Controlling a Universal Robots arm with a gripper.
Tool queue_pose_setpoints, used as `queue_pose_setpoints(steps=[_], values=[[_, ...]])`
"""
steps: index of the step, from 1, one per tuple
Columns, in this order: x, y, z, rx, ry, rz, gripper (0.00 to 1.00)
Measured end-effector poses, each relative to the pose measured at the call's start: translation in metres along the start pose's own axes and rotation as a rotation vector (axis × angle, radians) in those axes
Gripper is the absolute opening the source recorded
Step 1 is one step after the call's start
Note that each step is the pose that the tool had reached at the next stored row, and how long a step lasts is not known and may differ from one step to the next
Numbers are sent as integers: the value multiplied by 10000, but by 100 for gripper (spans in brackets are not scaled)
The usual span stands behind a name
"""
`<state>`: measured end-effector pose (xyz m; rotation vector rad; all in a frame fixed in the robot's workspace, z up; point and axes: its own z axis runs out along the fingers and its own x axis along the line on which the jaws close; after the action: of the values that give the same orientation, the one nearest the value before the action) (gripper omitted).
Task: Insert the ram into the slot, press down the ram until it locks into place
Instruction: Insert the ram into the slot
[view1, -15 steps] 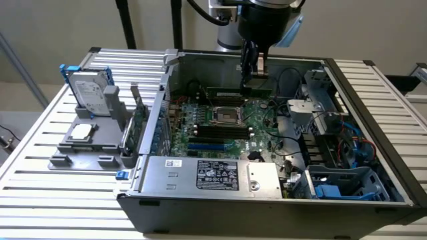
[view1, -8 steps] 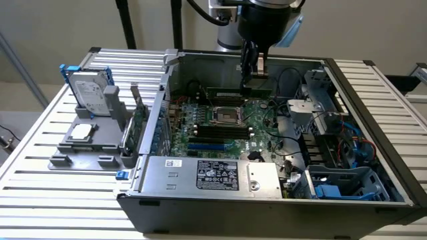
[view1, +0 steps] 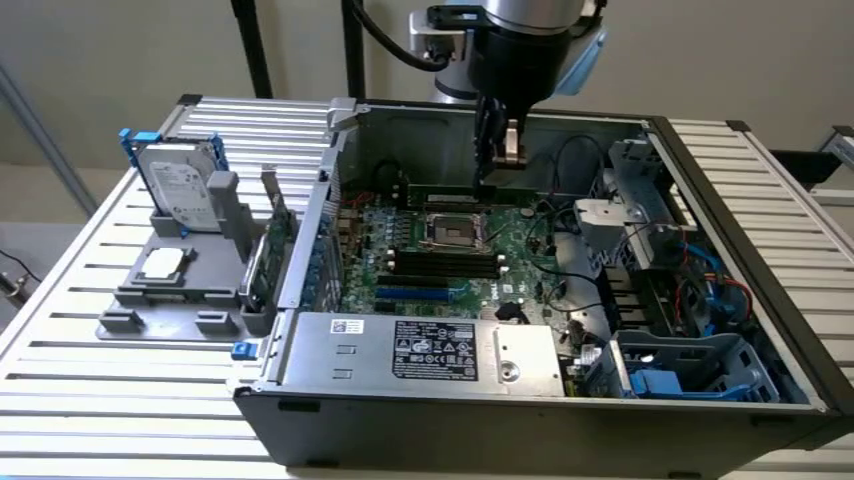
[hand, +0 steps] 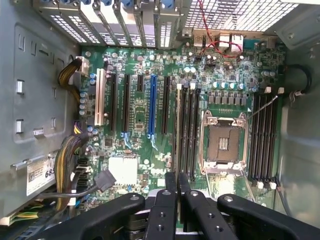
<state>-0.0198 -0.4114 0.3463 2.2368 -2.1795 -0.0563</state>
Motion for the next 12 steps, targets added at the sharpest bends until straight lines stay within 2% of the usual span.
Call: queue_pose_setpoints(steps=[8, 12], values=[[-1, 91, 149, 2, -6, 128, 13], [-5, 105, 223, 3, -9, 217, 13]])
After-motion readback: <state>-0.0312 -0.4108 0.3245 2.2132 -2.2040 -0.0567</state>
